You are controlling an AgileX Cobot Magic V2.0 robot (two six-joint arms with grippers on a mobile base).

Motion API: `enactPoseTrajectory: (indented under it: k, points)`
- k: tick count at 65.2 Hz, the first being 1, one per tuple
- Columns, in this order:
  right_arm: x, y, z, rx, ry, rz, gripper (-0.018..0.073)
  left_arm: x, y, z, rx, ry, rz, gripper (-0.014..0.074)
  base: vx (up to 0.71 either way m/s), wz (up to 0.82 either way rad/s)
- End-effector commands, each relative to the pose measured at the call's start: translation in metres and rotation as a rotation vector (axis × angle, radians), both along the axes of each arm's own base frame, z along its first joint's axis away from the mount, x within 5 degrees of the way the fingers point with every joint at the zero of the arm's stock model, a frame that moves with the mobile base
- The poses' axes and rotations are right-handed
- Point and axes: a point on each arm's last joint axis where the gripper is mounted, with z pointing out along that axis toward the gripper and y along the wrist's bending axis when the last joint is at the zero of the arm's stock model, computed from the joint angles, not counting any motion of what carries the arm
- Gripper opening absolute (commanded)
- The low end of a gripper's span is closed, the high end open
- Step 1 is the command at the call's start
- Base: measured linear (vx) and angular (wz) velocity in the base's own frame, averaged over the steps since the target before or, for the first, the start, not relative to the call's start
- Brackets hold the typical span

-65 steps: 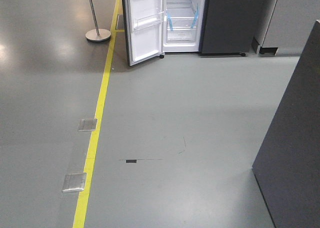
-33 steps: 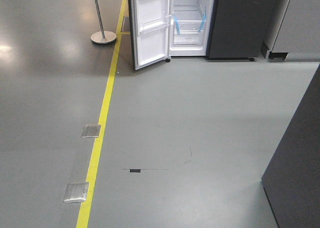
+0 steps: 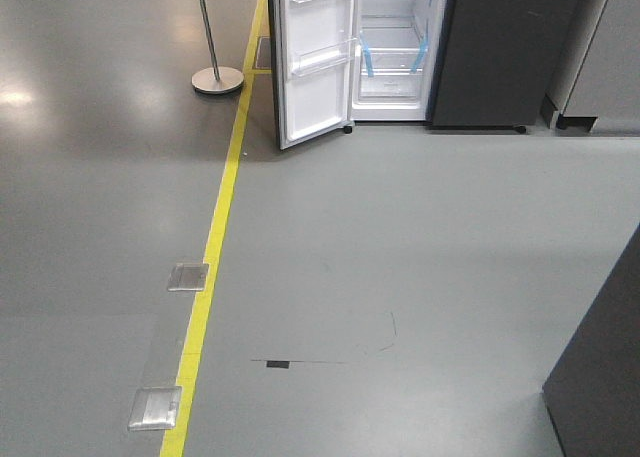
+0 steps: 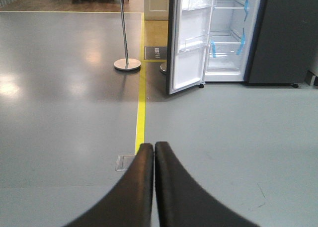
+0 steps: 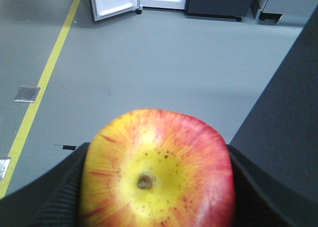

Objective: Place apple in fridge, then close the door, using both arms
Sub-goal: 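Drive closer to the refrigerator's open door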

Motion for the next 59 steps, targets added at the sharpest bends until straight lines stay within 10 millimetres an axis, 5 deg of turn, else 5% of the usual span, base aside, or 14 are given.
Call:
enactPoseTrajectory:
  k: [1,59]
  points:
    - [0.0023,-0.0004,0.0163,-0.013,-0.112,-0.002,0.0215,0.0008,-0.0007,0.0005,-0.011,-0.067,-0.007,-0.0006,0.17,0.06]
    - [0.0023,-0.0004,0.0163,-0.013,-0.112,-0.002,0.0215,0.0008,-0.0007,0.0005,-0.011,-0.067,-0.007,-0.0006,0.17,-0.01]
